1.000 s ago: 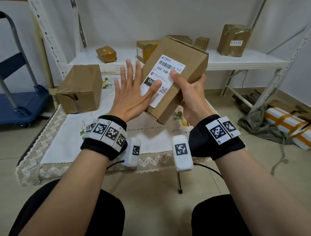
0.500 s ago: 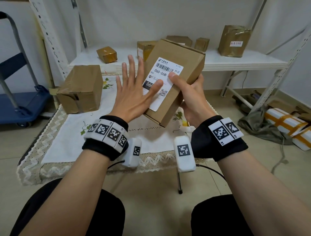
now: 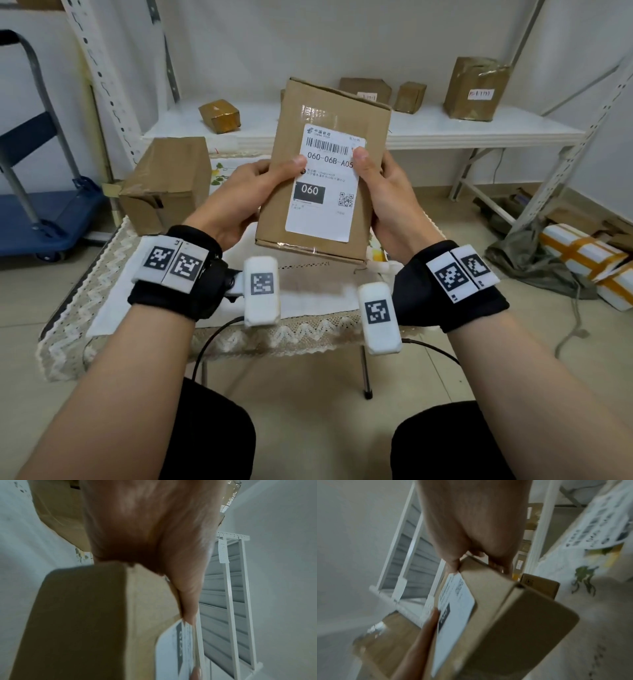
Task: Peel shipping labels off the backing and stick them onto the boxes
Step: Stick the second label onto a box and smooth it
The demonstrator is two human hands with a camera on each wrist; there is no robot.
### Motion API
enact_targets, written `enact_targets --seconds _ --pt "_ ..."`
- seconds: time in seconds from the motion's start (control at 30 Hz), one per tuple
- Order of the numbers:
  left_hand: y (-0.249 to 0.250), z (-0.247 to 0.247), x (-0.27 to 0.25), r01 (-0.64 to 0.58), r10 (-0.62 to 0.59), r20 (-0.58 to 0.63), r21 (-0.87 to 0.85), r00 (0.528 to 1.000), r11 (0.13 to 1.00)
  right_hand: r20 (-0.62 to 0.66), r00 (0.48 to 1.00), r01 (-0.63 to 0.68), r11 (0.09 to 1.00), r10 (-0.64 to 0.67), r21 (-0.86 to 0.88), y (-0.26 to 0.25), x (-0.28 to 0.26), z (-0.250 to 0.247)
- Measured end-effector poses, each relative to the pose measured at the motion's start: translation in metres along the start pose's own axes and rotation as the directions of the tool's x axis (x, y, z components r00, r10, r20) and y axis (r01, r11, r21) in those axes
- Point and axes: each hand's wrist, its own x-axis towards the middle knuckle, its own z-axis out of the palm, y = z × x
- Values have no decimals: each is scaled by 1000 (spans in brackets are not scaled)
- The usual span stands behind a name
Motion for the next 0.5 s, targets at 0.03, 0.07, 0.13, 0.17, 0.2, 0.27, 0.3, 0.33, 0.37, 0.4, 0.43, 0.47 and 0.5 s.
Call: enact_targets --seconds 0.03,0.07,0.13,0.17,0.2,0.27,0.3,0.33,0.37,0.4,0.43,0.47,0.5 --pt "0 0 0 -7 7 -28 -13 1000 1000 -29 998 49 993 -52 -108 1 1 0" --pt "0 1 2 -12 10 -62 -24 998 1000 -50 990 117 955 -135 -274 2 2 1" --pt "-1 2 4 -28 24 -116 -31 993 999 -2 936 275 737 -351 -617 2 0 6" --pt "-1 4 4 -39 35 -135 -27 990 999 62 901 339 605 -430 -721 2 -2 8" --pt "-1 5 5 -51 48 -149 -19 988 999 125 877 375 498 -463 -782 1 -4 11" --pt "-2 9 7 -70 68 -159 -5 985 998 213 874 397 390 -436 -831 6 -6 17" --pt "-2 11 7 -76 73 -159 -10 985 997 239 879 397 356 -412 -846 10 -6 19" --pt "-2 14 7 -83 77 -160 -29 984 996 255 882 393 321 -396 -861 14 -6 20" --pt "-2 17 7 -90 80 -164 -52 983 995 266 883 390 290 -387 -874 19 -6 20" --pt "-2 20 7 -97 83 -172 -72 982 993 270 884 386 269 -382 -882 24 -5 20" --pt "-2 21 7 -100 81 -183 -92 980 991 272 884 383 256 -380 -888 26 -5 21" --pt "-3 22 7 -100 76 -195 -117 978 988 275 882 383 242 -383 -891 28 -4 21" --pt "-3 20 7 -101 70 -205 -144 976 984 281 877 386 223 -390 -895 29 -2 22"
